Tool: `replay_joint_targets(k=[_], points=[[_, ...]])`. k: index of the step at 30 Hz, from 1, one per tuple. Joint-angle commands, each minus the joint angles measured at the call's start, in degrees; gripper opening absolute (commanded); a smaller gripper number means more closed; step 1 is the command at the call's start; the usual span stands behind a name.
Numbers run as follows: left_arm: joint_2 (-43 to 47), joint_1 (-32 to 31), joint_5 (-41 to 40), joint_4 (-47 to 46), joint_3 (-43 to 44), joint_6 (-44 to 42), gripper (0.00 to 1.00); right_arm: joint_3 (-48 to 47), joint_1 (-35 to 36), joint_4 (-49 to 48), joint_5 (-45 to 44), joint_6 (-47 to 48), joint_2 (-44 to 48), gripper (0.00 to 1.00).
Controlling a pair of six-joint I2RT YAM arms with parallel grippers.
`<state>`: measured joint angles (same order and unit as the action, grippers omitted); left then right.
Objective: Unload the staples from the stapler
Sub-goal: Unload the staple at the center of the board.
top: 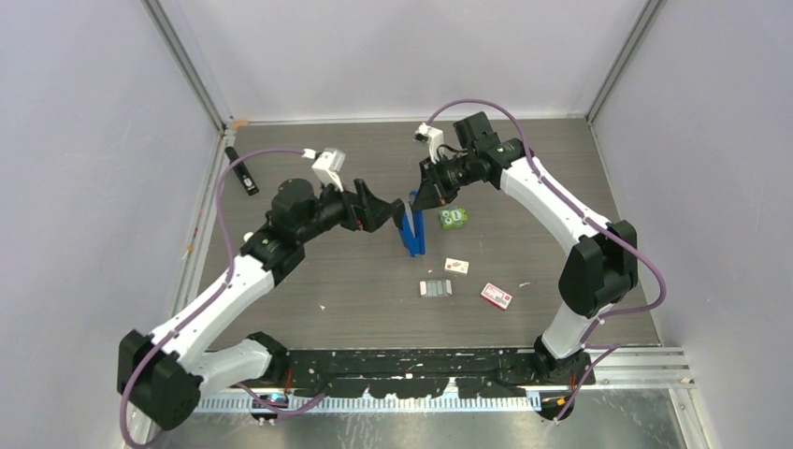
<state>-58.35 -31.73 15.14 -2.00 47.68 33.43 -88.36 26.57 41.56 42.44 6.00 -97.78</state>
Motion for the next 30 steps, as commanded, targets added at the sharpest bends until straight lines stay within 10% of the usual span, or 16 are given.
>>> replay_joint_targets(k=[1,21,30], points=[[-4.5,0.4,10.8,-1.8,5.6,-4.2,0.85,-5.4,0.1,1.7,1.0,2.0,0.6,0.01],[-16.6,0.3,11.3,0.6,11.1,-12.6,0.55,-6.9,0.2,2.0,1.9,2.1,-0.9,0.01],[-17.7,0.5,14.2,2.9,12.3,-14.4,0.05,-9.1,0.2,3.1,1.6,3.2,-2.0,0.01]])
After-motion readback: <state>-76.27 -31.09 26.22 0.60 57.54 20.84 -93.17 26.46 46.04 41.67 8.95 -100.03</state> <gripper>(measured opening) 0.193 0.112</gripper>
